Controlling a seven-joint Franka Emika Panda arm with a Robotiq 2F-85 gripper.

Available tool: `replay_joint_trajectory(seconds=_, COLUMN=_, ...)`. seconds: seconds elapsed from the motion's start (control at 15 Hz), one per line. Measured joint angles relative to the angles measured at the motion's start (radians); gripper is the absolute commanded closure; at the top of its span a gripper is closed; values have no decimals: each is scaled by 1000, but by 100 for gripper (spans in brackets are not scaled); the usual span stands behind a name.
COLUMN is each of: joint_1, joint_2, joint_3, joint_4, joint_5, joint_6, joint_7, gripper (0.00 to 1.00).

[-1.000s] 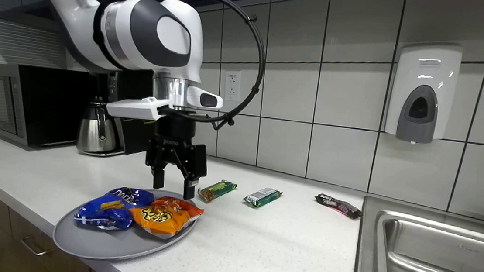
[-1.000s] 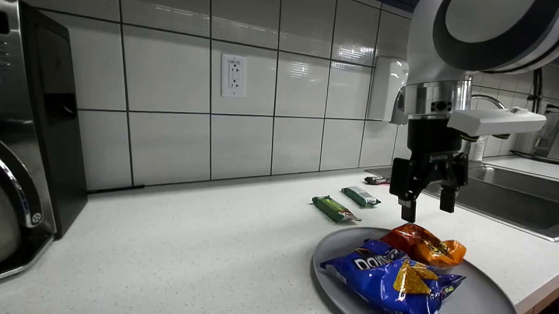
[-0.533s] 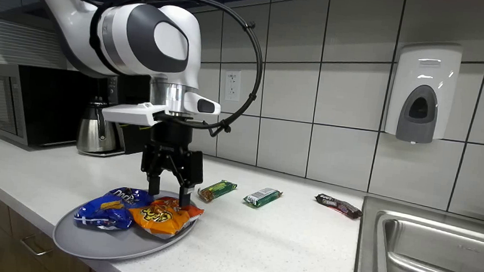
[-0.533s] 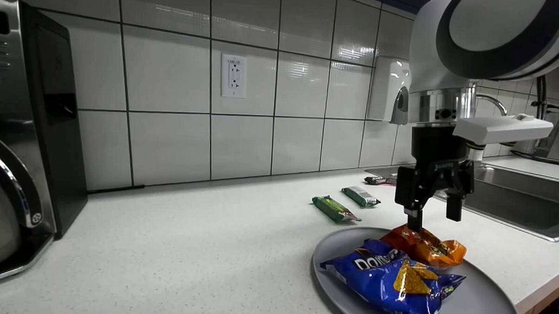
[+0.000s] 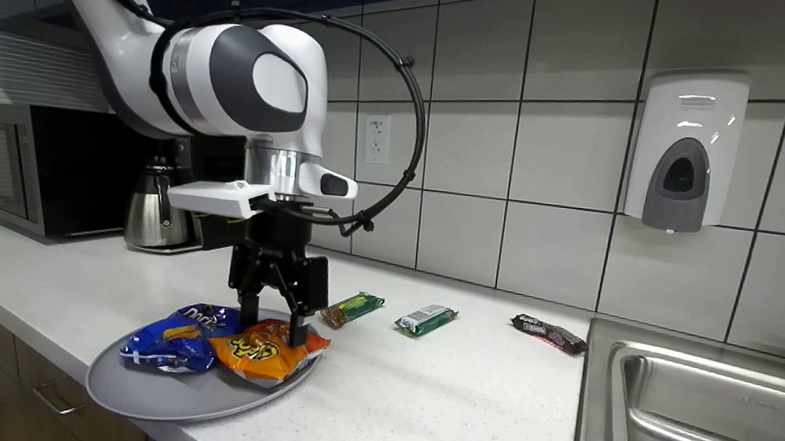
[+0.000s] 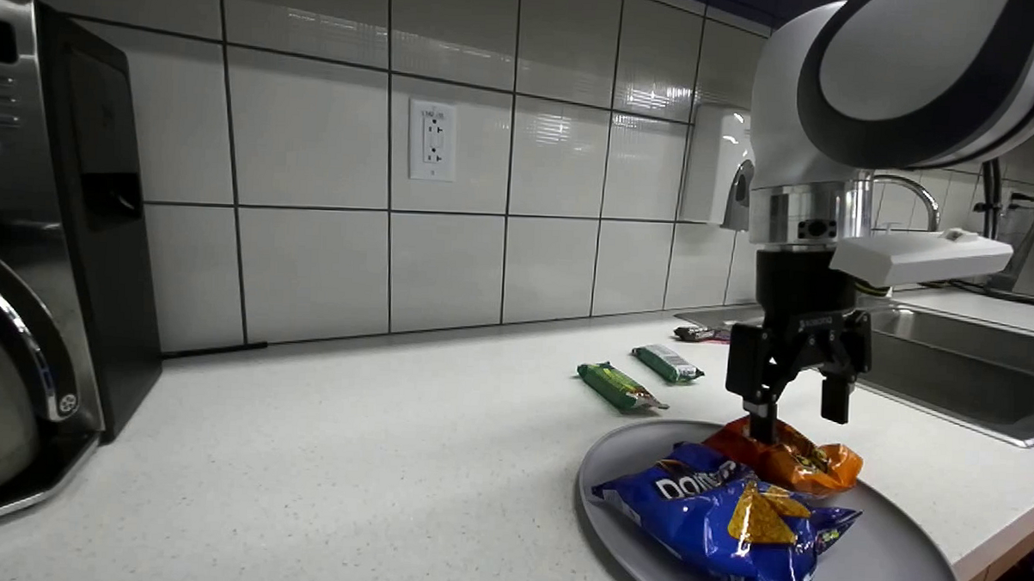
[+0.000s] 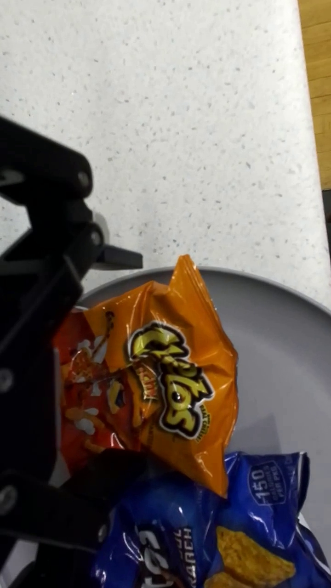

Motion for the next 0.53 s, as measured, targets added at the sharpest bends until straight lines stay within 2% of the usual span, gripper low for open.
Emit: replay_joint_trajectory(seconds=0.53, joint_1=1, joint_2=68, joint_3=0, joint_4=57, joint_5=0, joint_6=47, joint_7=0, gripper=0)
